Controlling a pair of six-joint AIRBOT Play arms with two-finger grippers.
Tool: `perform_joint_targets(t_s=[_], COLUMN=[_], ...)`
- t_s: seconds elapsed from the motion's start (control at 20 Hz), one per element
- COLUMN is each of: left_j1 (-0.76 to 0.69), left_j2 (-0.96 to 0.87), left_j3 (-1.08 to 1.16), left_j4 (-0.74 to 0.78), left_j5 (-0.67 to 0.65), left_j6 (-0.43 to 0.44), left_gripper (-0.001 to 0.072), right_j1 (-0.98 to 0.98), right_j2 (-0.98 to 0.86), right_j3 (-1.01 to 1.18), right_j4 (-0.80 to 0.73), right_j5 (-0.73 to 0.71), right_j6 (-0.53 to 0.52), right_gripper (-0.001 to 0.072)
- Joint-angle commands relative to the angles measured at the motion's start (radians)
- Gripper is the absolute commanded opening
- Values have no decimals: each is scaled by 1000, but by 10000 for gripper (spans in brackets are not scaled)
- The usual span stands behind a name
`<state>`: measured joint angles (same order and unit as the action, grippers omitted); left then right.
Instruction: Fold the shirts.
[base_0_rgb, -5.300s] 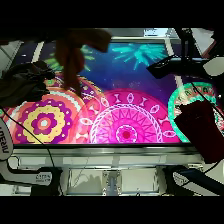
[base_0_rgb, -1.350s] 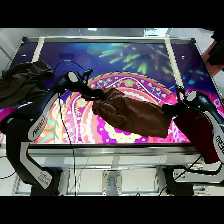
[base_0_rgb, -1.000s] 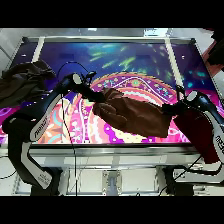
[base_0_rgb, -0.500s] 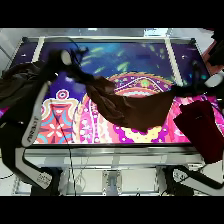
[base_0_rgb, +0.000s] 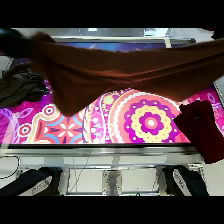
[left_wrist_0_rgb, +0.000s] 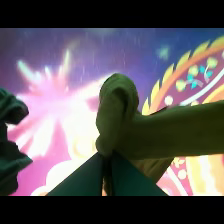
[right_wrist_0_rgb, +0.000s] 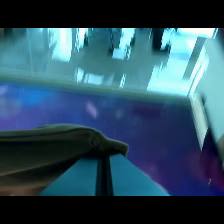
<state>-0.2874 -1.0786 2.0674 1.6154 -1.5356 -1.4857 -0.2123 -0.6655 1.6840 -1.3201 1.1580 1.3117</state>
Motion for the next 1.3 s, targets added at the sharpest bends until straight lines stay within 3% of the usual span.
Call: perform_joint_targets(t_s=[0.0, 0.1, 0.3, 0.45, 0.55, 0.7, 0.85, 0.9, 0.95, 1.0, 1.05, 1.15, 1.25], left_j1=[-1, -1, 0, 2, 19, 40, 41, 41, 42, 46, 56, 87, 129], left_j2=[157, 151, 53, -110, -256, -439, -562, -577, -576, -570, -561, -512, -412], left_j3=[5, -24, -295, -505, -531, -527, -496, -494, -491, -466, -412, -289, -239], left_j4=[-38, -1, 101, 243, 299, 296, 281, 280, 290, 295, 302, 327, 373], left_j5=[66, 75, 91, 289, 447, 742, 903, 926, 945, 928, 871, 725, 626], left_j6=[-12, -7, -8, -45, -173, -366, -405, -404, -405, -404, -402, -370, -253], left_gripper=[16, 15, 16, 16, 16, 16, 19, 146, 447, 657, 693, 693, 692], right_j1=[1, 1, 1, 2, 2, 23, 66, 83, 97, 106, 106, 88, 43], right_j2=[56, 10, -222, -433, -564, -721, -842, -875, -898, -906, -903, -872, -803], right_j3=[119, 118, 31, -110, -188, -243, -245, -245, -245, -245, -243, -229, -219], right_j4=[2, 27, 95, 109, 108, 116, 116, 129, 132, 129, 120, 76, -61], right_j5=[-54, -39, 30, -12, -123, -356, -542, -575, -595, -598, -591, -528, -410], right_j6=[0, 0, 0, -3, 19, 130, 132, 132, 132, 132, 132, 131, 135], right_gripper=[29, 29, 30, 30, 30, 30, 41, 189, 469, 516, 514, 513, 513])
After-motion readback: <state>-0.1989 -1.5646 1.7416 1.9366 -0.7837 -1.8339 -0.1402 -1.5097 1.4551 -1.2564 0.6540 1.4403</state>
